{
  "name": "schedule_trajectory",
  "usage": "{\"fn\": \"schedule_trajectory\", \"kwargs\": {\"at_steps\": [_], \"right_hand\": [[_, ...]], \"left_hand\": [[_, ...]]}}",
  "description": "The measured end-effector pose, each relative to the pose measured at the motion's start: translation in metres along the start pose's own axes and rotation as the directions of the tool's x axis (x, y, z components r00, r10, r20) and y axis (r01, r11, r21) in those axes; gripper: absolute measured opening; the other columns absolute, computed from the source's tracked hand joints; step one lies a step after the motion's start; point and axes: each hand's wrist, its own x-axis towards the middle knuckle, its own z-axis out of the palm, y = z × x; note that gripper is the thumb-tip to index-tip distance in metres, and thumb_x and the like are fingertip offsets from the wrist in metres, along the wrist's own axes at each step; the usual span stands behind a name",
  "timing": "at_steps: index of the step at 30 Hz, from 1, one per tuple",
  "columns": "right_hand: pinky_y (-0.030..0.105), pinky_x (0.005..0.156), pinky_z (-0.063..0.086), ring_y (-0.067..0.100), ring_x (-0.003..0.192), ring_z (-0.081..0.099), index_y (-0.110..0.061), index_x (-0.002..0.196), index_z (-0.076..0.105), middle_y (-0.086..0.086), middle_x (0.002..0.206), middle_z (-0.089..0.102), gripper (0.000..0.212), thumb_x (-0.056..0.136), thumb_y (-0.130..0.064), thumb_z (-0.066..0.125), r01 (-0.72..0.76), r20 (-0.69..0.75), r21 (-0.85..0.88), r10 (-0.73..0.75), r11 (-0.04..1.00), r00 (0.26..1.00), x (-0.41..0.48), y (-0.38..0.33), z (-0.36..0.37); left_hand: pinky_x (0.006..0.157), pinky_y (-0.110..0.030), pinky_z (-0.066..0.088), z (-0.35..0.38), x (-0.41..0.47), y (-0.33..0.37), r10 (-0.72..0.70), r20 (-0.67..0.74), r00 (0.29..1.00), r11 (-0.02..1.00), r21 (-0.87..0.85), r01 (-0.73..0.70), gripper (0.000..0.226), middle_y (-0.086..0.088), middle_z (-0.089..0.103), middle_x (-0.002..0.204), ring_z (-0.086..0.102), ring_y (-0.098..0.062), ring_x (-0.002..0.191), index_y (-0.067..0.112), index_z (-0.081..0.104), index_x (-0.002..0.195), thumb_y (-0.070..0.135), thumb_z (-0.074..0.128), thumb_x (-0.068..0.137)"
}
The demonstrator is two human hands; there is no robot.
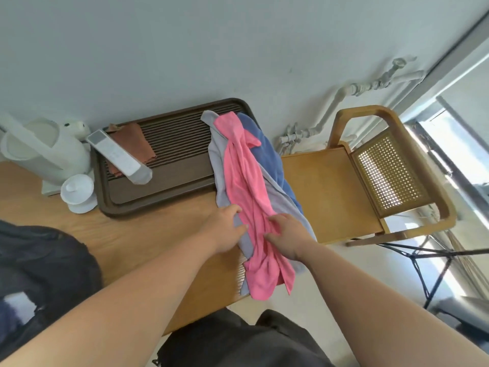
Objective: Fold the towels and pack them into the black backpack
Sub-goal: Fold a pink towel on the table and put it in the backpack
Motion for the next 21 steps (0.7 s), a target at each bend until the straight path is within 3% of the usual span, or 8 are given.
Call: {"fn": "schedule_trajectory", "kwargs": {"at_steps": [5, 8, 10, 12, 15, 18, 21], "right_hand": [[0.029, 0.11, 0.034, 0.019, 0.135, 0.044, -0.016, 0.145, 0.049, 0.001, 0.147, 0.047, 0.053, 0.096, -0.031, 0.061, 0.069, -0.031, 0.157, -0.065, 0.985, 0.997, 0.021, -0.01, -0.018], [0.017, 0.098, 0.031, 0.018, 0.133, 0.046, -0.014, 0.142, 0.053, 0.0, 0.143, 0.052, 0.046, 0.097, -0.023, 0.06, 0.13, -0.048, 0.23, -0.122, 0.964, 0.991, 0.036, -0.012, -0.03], [0.018, 0.102, 0.031, 0.017, 0.134, 0.046, -0.017, 0.142, 0.053, -0.001, 0.144, 0.053, 0.046, 0.096, -0.025, 0.059, 0.16, -0.026, 0.255, -0.158, 0.954, 0.987, 0.047, -0.013, -0.039], [0.029, 0.111, 0.035, 0.017, 0.136, 0.045, -0.02, 0.145, 0.051, -0.003, 0.149, 0.049, 0.049, 0.096, -0.028, 0.057, 0.161, 0.044, 0.289, -0.181, 0.944, 0.983, 0.056, -0.013, -0.046], [0.04, 0.11, 0.042, 0.019, 0.128, 0.052, -0.022, 0.138, 0.058, -0.003, 0.142, 0.055, 0.046, 0.093, -0.033, 0.054, 0.176, 0.126, 0.284, -0.219, 0.942, 0.968, 0.064, -0.013, -0.054], [0.054, 0.096, 0.049, 0.025, 0.1, 0.063, -0.006, 0.113, 0.064, 0.013, 0.115, 0.066, 0.037, 0.093, -0.033, 0.051, 0.203, 0.151, 0.347, -0.268, 0.916, 0.952, 0.067, -0.013, -0.061], [0.047, 0.098, 0.049, 0.032, 0.109, 0.062, 0.0, 0.117, 0.063, 0.018, 0.125, 0.061, 0.03, 0.099, -0.021, 0.051, 0.168, 0.185, 0.494, -0.292, 0.853, 0.938, 0.067, -0.012, -0.073]], "left_hand": [[0.109, -0.029, 0.032, -0.005, 0.033, 0.009, -0.076, -0.127, 0.989, 0.992, -0.105, 0.063, 0.073, -0.01, 0.04, 0.154, 0.04, -0.025, 0.14, 0.013, 0.034, 0.153, 0.037, 0.068, 0.092], [0.11, -0.03, 0.032, 0.001, 0.044, 0.018, -0.191, -0.175, 0.966, 0.958, -0.25, 0.144, 0.082, -0.009, 0.038, 0.155, 0.04, -0.024, 0.141, 0.013, 0.029, 0.155, 0.036, 0.072, 0.088], [0.113, -0.037, 0.037, 0.004, 0.053, 0.021, -0.292, -0.216, 0.932, 0.917, -0.341, 0.208, 0.084, -0.009, 0.044, 0.151, 0.045, -0.025, 0.137, 0.014, 0.034, 0.153, 0.042, 0.072, 0.083], [0.107, -0.043, 0.046, 0.011, 0.064, 0.017, -0.386, -0.252, 0.887, 0.858, -0.451, 0.246, 0.084, -0.004, 0.057, 0.138, 0.056, -0.022, 0.125, 0.019, 0.042, 0.146, 0.051, 0.066, 0.073], [0.085, -0.035, 0.052, 0.018, 0.074, 0.023, -0.518, -0.225, 0.825, 0.686, -0.685, 0.244, 0.057, -0.001, 0.068, 0.108, 0.065, -0.018, 0.097, 0.016, 0.053, 0.132, 0.036, 0.068, 0.082], [0.06, -0.023, 0.043, 0.014, 0.081, 0.039, -0.581, -0.192, 0.791, 0.546, -0.813, 0.204, 0.019, -0.003, 0.065, 0.083, 0.058, -0.016, 0.073, 0.008, 0.065, 0.096, 0.026, 0.066, 0.089], [0.058, -0.025, 0.04, 0.013, 0.081, 0.051, -0.575, -0.176, 0.799, 0.514, -0.838, 0.185, 0.021, -0.003, 0.06, 0.073, 0.052, -0.016, 0.07, 0.012, 0.063, 0.075, 0.017, 0.064, 0.096]]}}
